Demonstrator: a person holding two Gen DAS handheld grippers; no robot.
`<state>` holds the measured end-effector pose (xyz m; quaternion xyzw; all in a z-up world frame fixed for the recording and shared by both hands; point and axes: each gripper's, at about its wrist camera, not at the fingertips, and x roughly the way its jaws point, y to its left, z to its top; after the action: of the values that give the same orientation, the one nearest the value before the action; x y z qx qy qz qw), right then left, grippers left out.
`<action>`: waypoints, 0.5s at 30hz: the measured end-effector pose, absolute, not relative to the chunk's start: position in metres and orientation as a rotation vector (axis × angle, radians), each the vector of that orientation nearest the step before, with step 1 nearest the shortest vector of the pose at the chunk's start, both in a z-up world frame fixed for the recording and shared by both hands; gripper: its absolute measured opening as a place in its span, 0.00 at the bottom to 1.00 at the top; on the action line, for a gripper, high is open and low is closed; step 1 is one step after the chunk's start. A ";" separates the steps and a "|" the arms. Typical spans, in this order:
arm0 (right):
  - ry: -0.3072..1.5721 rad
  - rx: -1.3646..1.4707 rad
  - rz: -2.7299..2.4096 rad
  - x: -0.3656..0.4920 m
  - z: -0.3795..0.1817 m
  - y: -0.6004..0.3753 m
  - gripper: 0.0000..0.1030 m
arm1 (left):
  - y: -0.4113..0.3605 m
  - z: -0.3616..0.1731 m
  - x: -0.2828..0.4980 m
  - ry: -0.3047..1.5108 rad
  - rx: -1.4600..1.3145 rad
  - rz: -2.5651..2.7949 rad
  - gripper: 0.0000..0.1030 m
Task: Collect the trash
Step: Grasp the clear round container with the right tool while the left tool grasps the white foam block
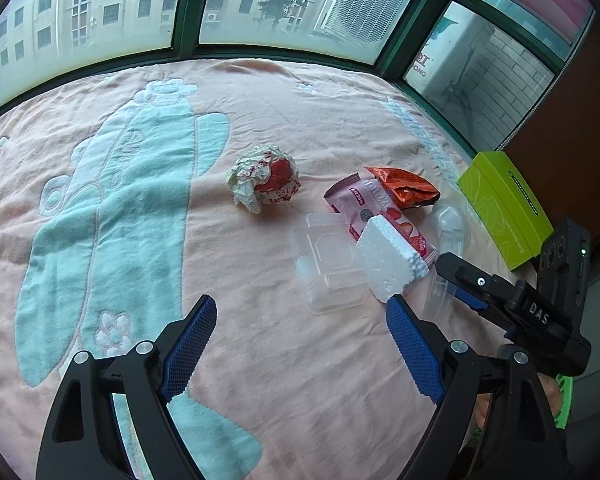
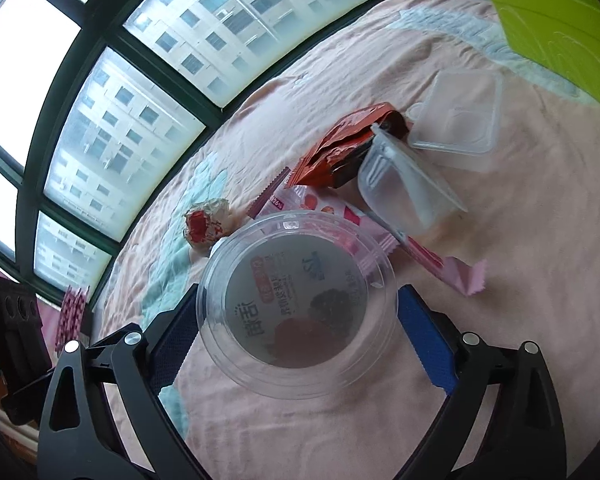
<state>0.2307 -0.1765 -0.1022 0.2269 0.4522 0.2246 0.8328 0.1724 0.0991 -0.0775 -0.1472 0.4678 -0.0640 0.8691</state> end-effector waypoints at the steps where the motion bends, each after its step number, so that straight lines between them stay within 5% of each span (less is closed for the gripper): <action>1: 0.955 0.486 0.474 0.229 -0.101 -0.177 0.90 | 0.098 -0.078 0.173 0.979 -0.310 -0.138 0.81; 15: 0.832 0.478 0.371 0.181 -0.050 -0.231 0.90 | 0.041 -0.069 0.202 0.967 -0.241 -0.254 0.81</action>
<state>0.1809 -0.2311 -0.0504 0.2288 0.3980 0.1776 0.8704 0.2021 0.0407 -0.0688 -0.1151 0.4624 -0.1213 0.8708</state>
